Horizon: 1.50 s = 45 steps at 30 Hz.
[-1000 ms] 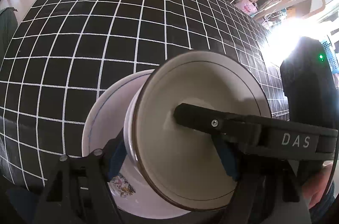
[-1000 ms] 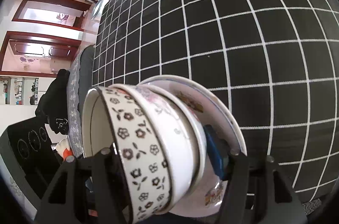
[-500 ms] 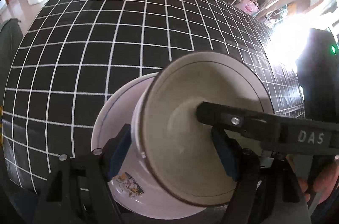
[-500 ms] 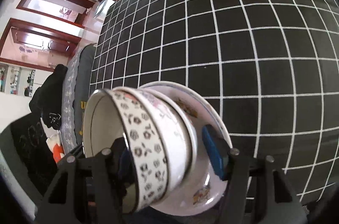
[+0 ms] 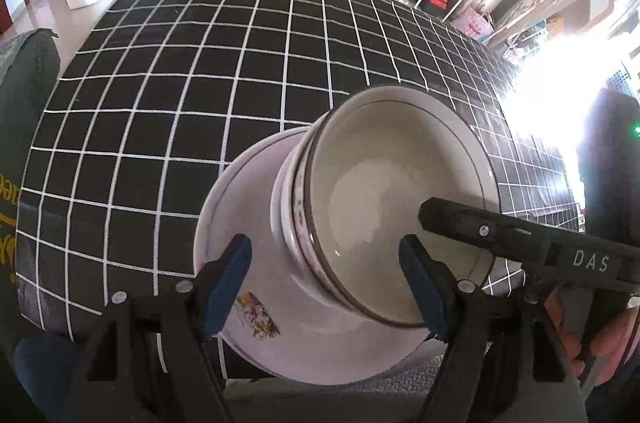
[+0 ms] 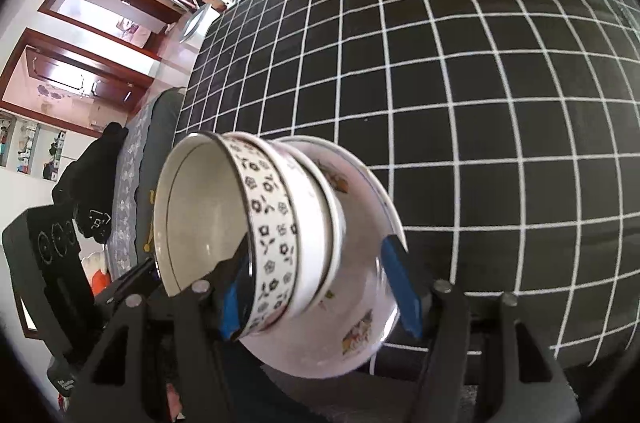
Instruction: Organize plates and bowls
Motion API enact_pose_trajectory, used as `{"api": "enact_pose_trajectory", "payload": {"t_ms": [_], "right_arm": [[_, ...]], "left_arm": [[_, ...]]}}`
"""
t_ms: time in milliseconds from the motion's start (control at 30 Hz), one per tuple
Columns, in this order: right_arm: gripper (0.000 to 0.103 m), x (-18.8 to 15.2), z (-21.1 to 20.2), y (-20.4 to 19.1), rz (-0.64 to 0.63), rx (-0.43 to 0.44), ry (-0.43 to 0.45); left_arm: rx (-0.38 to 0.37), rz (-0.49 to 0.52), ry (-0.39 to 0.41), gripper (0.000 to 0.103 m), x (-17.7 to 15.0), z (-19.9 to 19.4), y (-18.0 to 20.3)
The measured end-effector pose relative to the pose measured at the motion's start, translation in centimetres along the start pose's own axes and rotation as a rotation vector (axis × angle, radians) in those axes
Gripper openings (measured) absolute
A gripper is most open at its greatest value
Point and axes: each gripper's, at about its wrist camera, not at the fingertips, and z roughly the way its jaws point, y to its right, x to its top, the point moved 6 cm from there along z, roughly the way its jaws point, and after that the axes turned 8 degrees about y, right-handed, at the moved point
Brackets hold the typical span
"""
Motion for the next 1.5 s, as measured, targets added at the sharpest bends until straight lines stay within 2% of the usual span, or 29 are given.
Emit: {"api": "enact_pose_trajectory", "payload": {"t_ms": [400, 600, 700, 767, 1000, 1067, 1133, 1200, 1267, 1333, 1433, 1500], "right_arm": [[0.067, 0.1, -4.5, -0.8, -0.059, -0.044, 0.138], [0.067, -0.9, -8.0, -1.0, -0.143, -0.114, 0.233], [0.067, -1.6, -9.9, -0.8, -0.189, -0.182, 0.284], [0.067, -2.2, -11.1, -0.5, -0.22, -0.222, 0.309], [0.069, -4.6, -15.2, -0.1, -0.27, -0.263, 0.392], [0.072, -5.1, -16.1, -0.4, -0.287, -0.27, 0.413], [0.081, -5.4, -17.0, -0.6, -0.301, -0.297, 0.444], [0.085, -6.2, -18.0, -0.6, -0.324, -0.323, 0.479], [0.089, -6.6, -18.8, -0.9, -0.347, -0.361, 0.511], [0.092, -6.9, -19.2, -1.1, -0.368, -0.377, 0.531], [0.103, -7.7, -20.2, -1.9, -0.423, -0.425, 0.579], [0.103, -8.2, -20.6, -2.6, -0.475, -0.45, 0.597]], "left_arm": [[0.063, 0.069, 0.15, 0.074, 0.3, -5.9, 2.0], [0.14, 0.167, 0.286, 0.074, -0.2, -10.2, 4.8], [0.155, 0.271, 0.347, 0.074, -1.2, -12.3, 7.2], [0.18, 0.295, 0.382, 0.074, -1.5, -13.3, 7.9], [0.193, 0.242, 0.51, 0.074, -2.9, -17.5, 9.1], [0.18, 0.223, 0.534, 0.074, -3.2, -18.4, 9.2], [0.144, 0.228, 0.529, 0.074, -3.6, -18.7, 9.7], [0.152, 0.243, 0.54, 0.074, -4.2, -19.2, 10.0], [0.173, 0.264, 0.563, 0.087, -4.9, -19.8, 10.4], [0.175, 0.278, 0.589, 0.087, -5.5, -20.6, 10.8], [0.189, 0.294, 0.625, 0.1, -6.3, -21.7, 11.3], [0.217, 0.304, 0.647, 0.102, -6.6, -22.4, 11.4]]}}
